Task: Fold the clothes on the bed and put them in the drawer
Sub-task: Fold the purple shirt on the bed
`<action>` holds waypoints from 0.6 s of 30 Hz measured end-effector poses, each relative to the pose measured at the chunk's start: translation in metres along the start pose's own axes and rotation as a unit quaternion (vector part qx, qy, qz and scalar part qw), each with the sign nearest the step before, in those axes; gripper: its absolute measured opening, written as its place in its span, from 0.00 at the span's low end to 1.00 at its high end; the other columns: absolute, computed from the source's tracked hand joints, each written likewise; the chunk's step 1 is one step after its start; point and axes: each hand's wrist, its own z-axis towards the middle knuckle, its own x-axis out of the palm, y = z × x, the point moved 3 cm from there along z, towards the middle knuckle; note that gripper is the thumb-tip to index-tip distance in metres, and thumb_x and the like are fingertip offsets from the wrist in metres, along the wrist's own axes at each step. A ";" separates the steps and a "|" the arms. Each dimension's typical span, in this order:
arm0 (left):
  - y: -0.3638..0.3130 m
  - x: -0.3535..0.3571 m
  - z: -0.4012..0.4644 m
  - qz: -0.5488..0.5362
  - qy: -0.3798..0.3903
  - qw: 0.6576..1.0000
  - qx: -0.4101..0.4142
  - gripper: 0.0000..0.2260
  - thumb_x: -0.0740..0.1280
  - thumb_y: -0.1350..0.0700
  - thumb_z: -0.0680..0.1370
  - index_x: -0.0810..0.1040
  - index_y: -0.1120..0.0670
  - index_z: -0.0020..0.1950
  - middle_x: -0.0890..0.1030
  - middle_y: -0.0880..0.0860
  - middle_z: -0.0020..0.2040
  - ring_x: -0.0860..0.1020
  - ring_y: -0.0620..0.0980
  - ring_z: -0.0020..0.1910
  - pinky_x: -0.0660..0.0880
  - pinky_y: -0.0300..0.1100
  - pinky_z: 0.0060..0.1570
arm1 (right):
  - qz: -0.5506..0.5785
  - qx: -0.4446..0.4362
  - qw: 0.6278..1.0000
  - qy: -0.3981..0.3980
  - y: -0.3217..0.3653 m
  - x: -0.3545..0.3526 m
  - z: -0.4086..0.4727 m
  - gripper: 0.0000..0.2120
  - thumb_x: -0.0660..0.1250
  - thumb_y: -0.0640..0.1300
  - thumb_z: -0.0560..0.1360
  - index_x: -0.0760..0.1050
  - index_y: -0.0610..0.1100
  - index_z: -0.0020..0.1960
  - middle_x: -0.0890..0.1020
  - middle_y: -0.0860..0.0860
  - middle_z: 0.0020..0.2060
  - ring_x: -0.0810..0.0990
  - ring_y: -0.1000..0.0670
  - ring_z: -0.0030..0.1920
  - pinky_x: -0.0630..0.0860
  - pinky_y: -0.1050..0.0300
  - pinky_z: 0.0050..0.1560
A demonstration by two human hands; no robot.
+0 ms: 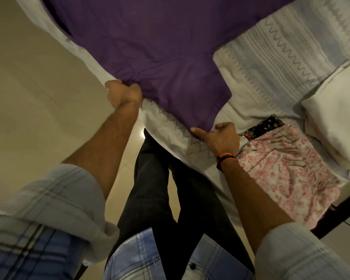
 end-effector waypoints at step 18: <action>-0.008 0.089 -0.065 0.495 0.206 0.708 0.461 0.63 0.78 0.38 0.61 0.38 0.55 0.80 0.39 0.55 0.80 0.43 0.57 0.79 0.46 0.56 0.77 | 0.027 -0.109 0.988 -0.109 0.046 -0.026 0.090 0.11 0.73 0.52 0.71 0.77 0.46 0.39 0.80 0.49 0.39 0.78 0.50 0.43 0.66 0.62 0.40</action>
